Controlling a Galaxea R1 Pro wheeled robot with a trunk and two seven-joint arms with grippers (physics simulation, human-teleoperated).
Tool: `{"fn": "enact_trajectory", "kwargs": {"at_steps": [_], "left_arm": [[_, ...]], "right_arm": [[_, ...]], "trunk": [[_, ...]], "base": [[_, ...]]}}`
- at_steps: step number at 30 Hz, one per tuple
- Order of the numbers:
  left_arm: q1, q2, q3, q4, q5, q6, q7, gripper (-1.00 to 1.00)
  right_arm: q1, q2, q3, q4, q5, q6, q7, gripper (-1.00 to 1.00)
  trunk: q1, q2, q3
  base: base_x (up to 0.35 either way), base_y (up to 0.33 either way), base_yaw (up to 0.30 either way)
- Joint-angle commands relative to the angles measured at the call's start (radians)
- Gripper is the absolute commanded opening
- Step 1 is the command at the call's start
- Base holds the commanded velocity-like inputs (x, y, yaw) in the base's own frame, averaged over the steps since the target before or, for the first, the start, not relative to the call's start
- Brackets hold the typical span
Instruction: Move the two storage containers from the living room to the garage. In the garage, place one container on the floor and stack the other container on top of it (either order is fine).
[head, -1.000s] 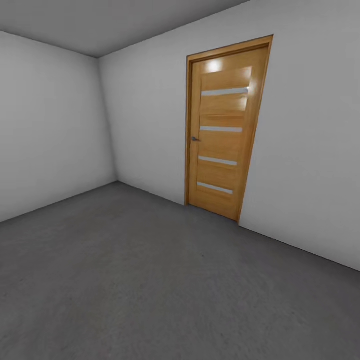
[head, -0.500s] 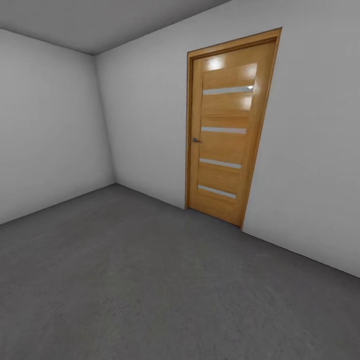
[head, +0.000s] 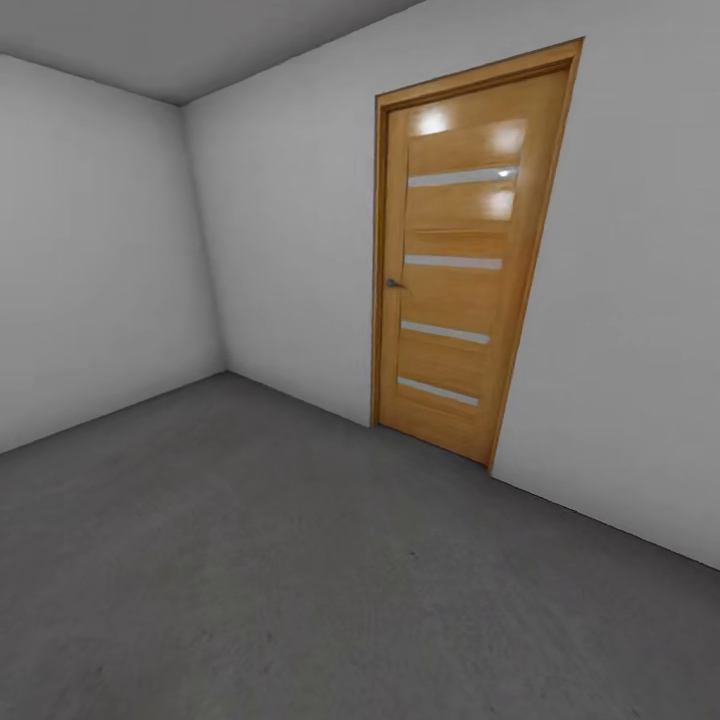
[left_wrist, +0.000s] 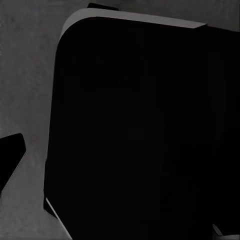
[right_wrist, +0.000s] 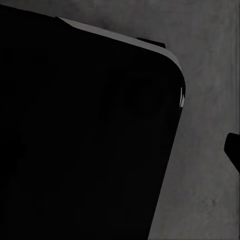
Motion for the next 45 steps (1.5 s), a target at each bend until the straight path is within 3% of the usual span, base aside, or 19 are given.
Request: {"fn": "enact_trajectory", "kwargs": {"at_steps": [1, 45], "left_arm": [[0.000, 0.000, 0.000, 0.000, 0.008, 0.000, 0.000, 1.00], [0.000, -0.001, 0.000, -0.001, 0.008, 0.003, 0.000, 1.00]], "right_arm": [[0.000, 0.000, 0.001, 0.000, 0.004, -0.003, 0.000, 1.00], [0.000, -0.001, 0.003, 0.000, 0.004, -0.003, 0.000, 1.00]], "trunk": [[0.001, 0.000, -0.001], [0.001, 0.000, -0.001]], "base": [[0.322, 0.000, 0.000], [0.322, 0.000, 0.000]]}}
